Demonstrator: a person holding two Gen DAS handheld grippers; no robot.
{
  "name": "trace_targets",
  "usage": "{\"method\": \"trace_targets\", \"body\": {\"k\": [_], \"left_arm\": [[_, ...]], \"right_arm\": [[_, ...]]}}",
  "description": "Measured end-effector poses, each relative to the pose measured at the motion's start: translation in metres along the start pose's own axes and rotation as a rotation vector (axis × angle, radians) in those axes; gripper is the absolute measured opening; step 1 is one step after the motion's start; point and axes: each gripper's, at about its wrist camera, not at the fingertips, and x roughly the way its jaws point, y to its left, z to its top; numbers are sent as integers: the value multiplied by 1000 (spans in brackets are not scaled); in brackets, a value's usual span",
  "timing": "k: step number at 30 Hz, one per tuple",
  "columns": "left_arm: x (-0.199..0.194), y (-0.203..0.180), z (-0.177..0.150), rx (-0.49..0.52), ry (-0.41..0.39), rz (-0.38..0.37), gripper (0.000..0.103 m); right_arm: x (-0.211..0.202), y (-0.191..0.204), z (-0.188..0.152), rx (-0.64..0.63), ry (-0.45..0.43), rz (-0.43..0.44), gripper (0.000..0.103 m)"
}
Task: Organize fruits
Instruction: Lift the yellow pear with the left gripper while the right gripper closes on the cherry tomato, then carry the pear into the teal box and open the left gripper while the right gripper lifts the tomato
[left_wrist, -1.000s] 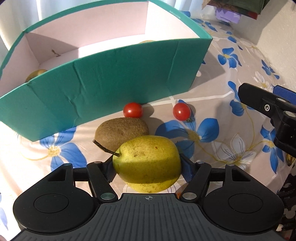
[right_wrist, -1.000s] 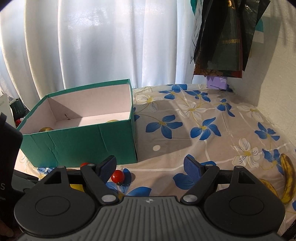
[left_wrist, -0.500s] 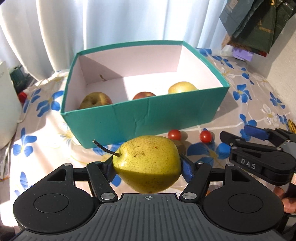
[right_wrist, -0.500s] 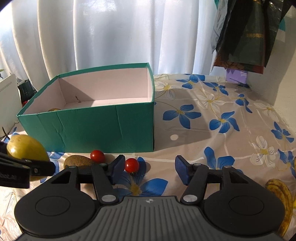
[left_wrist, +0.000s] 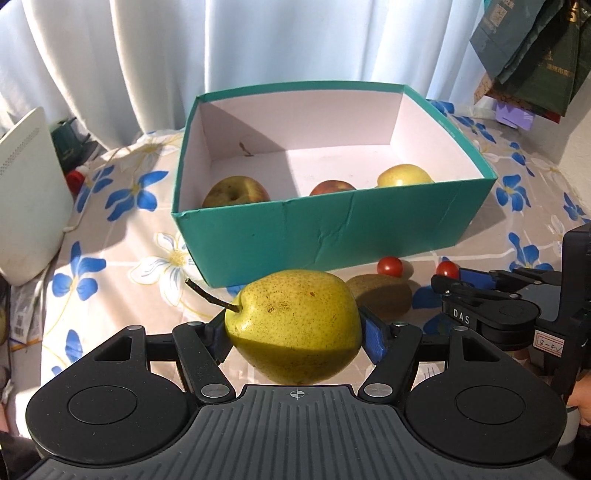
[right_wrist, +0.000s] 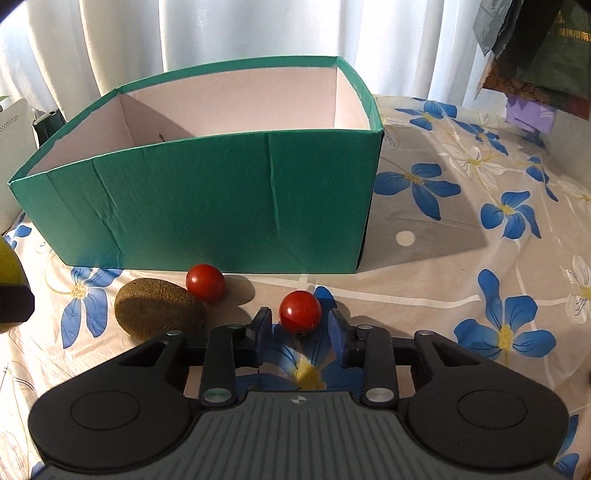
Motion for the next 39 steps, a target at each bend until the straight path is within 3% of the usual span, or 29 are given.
{"method": "trace_targets", "body": {"k": [12, 22, 28, 39], "left_arm": [[-2, 1, 14, 16, -12, -5, 72], [-25, -4, 62, 25, -145, 45, 72], [2, -4, 84, 16, -155, 91, 72], [57, 5, 89, -9, -81, 105, 72]], "right_arm": [[-24, -4, 3, 17, -61, -12, 24], [-77, -2, 18, 24, -222, -1, 24], [-95, 2, 31, 30, -298, -3, 24], [-97, 5, 37, 28, -307, -32, 24]]}}
